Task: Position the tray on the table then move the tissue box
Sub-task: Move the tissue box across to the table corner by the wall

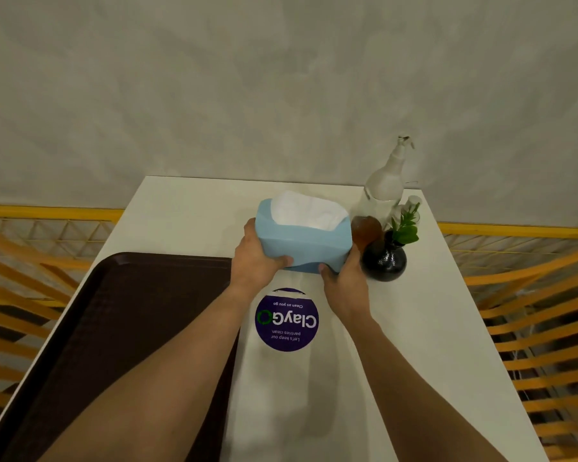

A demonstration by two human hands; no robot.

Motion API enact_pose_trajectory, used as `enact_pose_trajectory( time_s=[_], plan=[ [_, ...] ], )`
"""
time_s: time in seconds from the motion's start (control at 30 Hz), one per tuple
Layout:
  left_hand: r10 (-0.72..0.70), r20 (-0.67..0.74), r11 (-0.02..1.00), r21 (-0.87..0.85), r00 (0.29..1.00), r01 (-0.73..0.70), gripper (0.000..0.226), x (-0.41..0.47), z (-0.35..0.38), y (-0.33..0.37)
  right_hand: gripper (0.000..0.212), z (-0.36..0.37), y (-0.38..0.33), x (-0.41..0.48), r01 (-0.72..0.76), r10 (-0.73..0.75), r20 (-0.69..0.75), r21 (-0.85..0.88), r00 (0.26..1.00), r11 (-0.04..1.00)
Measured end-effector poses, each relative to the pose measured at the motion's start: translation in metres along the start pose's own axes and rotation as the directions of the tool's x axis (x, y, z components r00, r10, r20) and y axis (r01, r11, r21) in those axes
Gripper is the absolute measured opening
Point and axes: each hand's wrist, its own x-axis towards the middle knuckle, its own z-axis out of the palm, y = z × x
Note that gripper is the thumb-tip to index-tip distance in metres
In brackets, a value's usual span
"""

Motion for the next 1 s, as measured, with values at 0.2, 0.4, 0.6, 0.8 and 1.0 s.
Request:
enact_pose_trajectory(
  time_s=[0.2, 0.4, 0.6, 0.8, 1.0],
  plan=[
    [0.065, -0.044, 0.998, -0.002, 0.997, -0.065, 0.094, 0.003, -0.043, 0.003, 0.065, 0.009, -0.041, -0.007, 0.077, -0.077, -0.014, 0.012, 0.997, 0.997],
    [0.097, -0.069, 0.995, -0.008, 0.993, -0.097, 0.097, 0.009, -0.109, -0.006, 0.062, 0.042, -0.095, -0.022, 0.131, -0.131, 0.008, -0.005, 0.991, 0.991],
    [0.131, -0.085, 0.991, -0.021, 0.988, -0.133, 0.094, 0.005, -0.175, -0.029, 0.061, 0.088, -0.138, -0.049, 0.157, -0.157, 0.0, 0.002, 0.988, 0.988],
    [0.146, -0.105, 0.989, -0.011, 0.984, -0.148, 0.094, 0.005, -0.232, -0.061, 0.064, 0.138, -0.167, -0.072, 0.174, -0.174, 0.016, -0.004, 0.985, 0.985],
    [0.133, -0.101, 0.99, -0.022, 0.986, -0.136, 0.095, 0.049, -0.288, -0.104, 0.066, 0.21, -0.195, -0.054, 0.176, -0.175, 0.034, -0.018, 0.984, 0.984]
  ],
)
